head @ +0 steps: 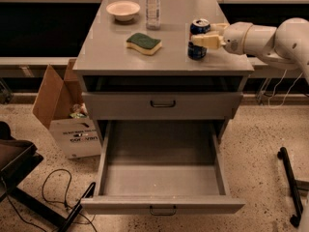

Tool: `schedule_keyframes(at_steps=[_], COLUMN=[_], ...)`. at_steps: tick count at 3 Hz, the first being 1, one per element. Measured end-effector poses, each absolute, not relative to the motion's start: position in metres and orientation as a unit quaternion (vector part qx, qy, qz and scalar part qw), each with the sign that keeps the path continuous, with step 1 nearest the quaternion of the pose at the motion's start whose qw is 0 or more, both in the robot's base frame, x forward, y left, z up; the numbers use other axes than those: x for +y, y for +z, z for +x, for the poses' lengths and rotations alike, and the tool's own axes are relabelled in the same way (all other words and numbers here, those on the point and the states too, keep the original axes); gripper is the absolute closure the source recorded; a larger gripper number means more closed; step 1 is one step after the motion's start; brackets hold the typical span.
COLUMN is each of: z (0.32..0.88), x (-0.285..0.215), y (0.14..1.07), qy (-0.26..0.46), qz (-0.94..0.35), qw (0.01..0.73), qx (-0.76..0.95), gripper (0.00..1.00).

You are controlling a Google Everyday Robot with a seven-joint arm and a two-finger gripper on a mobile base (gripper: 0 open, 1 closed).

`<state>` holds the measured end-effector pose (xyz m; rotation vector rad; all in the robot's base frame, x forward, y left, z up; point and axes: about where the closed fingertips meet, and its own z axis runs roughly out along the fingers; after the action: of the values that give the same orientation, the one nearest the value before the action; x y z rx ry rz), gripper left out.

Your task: Place pepsi can into middle drawer

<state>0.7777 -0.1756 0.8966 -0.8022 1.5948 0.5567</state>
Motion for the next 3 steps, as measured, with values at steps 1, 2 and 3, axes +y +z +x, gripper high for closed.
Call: schedule_keyframes(at_steps=[1, 2, 3], z=[0.774, 0.724, 0.666], x=[-0.178, -0.181, -0.176], y=[0.916, 0.975, 0.983], qy=[0.218, 0.173, 0.162], qz=[-0.357, -0.368, -0.373], qw=[0.592, 0.614, 0.619], qx=[0.689, 0.676, 0.671], gripper=[1.00, 1.00, 1.00])
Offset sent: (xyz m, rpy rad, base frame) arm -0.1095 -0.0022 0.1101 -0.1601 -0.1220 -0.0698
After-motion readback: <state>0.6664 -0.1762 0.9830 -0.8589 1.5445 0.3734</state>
